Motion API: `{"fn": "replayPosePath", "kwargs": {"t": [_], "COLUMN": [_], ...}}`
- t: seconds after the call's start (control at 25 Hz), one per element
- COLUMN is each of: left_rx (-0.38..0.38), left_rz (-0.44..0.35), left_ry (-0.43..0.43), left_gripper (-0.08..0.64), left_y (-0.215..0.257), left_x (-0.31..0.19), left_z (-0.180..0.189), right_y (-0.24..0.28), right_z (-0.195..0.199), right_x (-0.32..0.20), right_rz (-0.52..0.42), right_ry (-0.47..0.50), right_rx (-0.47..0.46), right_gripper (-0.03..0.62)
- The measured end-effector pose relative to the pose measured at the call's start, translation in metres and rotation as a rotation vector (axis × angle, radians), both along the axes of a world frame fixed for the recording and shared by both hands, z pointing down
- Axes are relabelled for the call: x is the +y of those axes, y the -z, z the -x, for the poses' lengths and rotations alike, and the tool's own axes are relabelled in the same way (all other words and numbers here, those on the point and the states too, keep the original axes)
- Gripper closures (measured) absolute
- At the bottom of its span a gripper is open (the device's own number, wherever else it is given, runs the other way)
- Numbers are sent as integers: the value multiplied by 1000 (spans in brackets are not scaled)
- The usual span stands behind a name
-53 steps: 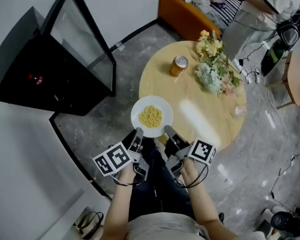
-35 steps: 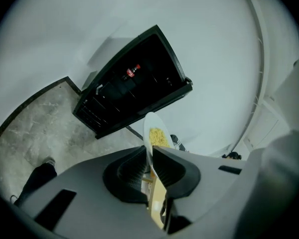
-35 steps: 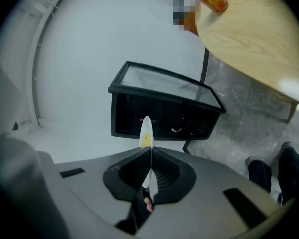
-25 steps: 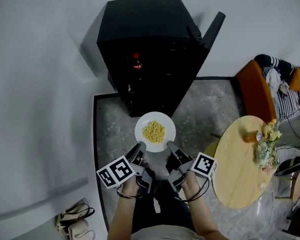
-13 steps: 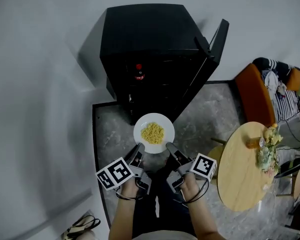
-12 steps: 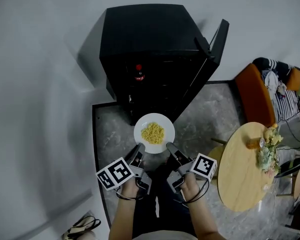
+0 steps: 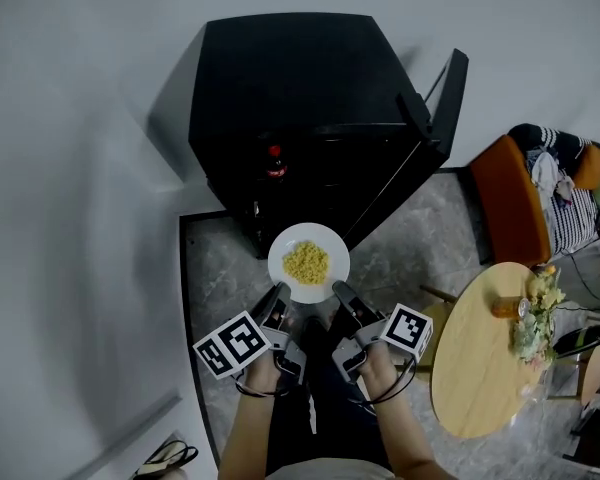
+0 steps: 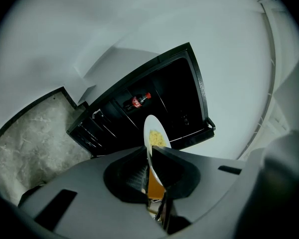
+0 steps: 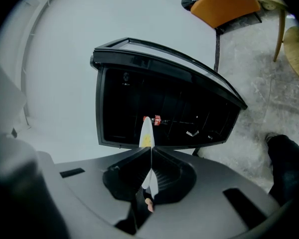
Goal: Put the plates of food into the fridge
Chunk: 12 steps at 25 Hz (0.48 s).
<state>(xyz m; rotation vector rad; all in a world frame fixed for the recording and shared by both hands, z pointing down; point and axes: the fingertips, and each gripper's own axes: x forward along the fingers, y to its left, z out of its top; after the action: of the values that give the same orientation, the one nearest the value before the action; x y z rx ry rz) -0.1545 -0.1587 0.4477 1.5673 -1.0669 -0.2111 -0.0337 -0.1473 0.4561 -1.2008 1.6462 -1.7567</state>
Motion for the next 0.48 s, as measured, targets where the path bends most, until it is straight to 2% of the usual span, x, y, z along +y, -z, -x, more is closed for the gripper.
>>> {"fn": "replayPosePath", "kwargs": {"t": [0.48], "left_rx": [-2], "left_rz": [-23], "left_ry": [60], "left_gripper": [525], "left_y": [-28], "left_x": [-86], "left_z": [-24], "right_y": [-31], "right_z": [-26], "right_x": [-87], "right_rz": [-16], "right_ry": [-25], "right_rx": [0], "right_gripper": [575]}}
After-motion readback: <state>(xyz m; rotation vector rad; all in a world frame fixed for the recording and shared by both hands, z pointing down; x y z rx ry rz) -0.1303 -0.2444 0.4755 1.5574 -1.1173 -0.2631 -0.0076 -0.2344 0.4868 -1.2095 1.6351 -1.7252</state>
